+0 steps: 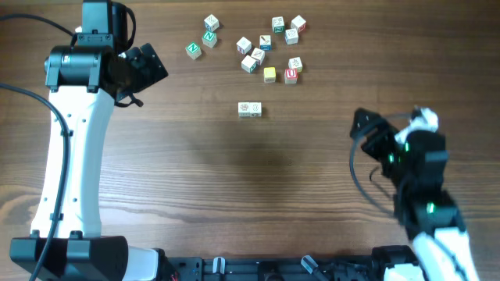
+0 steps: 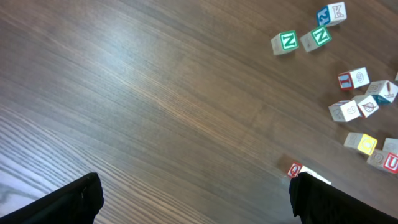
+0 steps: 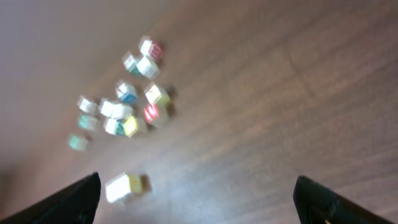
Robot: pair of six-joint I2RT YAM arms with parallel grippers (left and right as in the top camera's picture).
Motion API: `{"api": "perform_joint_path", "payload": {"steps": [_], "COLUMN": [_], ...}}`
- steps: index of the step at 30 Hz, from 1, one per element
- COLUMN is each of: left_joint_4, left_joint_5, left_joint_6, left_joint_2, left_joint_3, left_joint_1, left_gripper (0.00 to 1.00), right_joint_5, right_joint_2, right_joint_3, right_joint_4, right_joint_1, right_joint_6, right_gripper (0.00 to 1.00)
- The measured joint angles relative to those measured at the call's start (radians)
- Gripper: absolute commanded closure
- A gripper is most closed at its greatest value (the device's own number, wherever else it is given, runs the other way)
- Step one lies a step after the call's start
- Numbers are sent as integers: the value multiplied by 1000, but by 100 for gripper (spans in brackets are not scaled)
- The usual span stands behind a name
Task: Form a horizontal line
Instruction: 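Reach the right gripper forward toward the block cluster near the red U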
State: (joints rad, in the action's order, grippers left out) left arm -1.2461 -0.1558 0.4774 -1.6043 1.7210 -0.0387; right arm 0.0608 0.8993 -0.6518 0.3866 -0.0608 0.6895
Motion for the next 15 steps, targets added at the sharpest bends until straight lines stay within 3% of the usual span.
{"api": "perform_joint_path", "payload": {"steps": [5,15], "left_joint_4": [-14,-27], "left_joint_5": [5,5], "left_joint_6": [0,0], "left_joint_2": [0,0], "left_joint_3": [0,0], "left_joint_1": [0,0], "left_gripper": [0,0], "right_joint_5": [87,193], "right_joint_2": [217,378], "right_joint_3": [-193,-217], "right_joint_4": [115,-33], "right_joint_1": [0,-12], "right_joint_6": [-80,-135], "right_gripper": [0,0]}}
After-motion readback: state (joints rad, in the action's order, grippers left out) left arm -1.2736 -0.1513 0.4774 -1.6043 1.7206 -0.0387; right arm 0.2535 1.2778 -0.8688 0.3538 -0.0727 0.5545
